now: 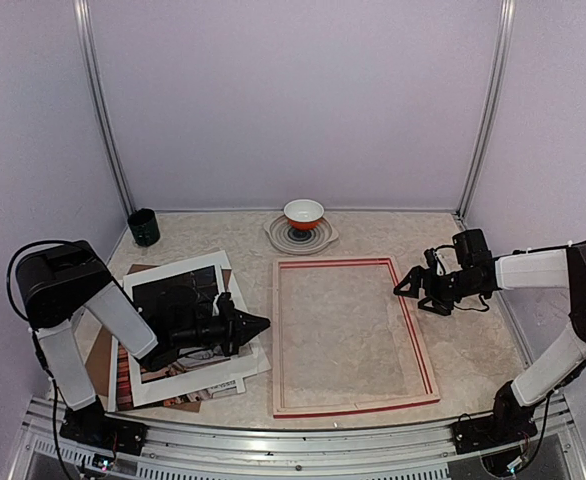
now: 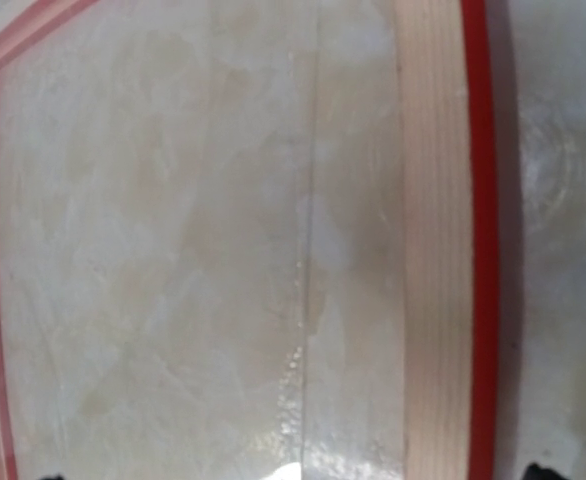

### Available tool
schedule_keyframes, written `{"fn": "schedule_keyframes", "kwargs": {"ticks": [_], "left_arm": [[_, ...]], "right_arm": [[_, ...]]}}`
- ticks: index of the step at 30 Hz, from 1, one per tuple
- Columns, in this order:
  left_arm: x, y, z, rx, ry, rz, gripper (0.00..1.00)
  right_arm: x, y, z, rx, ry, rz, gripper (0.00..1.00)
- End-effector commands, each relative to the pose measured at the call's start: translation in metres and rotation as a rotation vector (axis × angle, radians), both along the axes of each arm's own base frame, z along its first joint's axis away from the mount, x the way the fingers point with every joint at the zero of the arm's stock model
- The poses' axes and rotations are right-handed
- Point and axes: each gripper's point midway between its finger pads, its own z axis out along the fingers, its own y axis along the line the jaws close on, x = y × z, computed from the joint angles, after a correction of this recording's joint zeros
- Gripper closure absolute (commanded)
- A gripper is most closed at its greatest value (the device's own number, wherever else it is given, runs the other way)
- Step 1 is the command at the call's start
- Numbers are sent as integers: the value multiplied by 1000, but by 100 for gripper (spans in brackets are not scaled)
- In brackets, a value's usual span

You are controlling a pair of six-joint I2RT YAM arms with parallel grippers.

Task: Put the photo into the frame
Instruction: Pick up the glass panel from the frame body.

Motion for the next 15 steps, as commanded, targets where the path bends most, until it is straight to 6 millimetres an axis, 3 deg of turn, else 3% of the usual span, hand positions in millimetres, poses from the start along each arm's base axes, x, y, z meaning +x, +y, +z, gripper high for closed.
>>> {"fn": "schedule_keyframes", "kwargs": {"ticks": [1, 15], "left_arm": [[-5, -4, 10, -41, -14, -20, 100], [-12, -9, -6, 28, -32, -42, 100]], "right_arm": [[-2, -2, -4, 7, 8, -2, 1], [-1, -1, -3, 14, 7, -3, 1]]}}
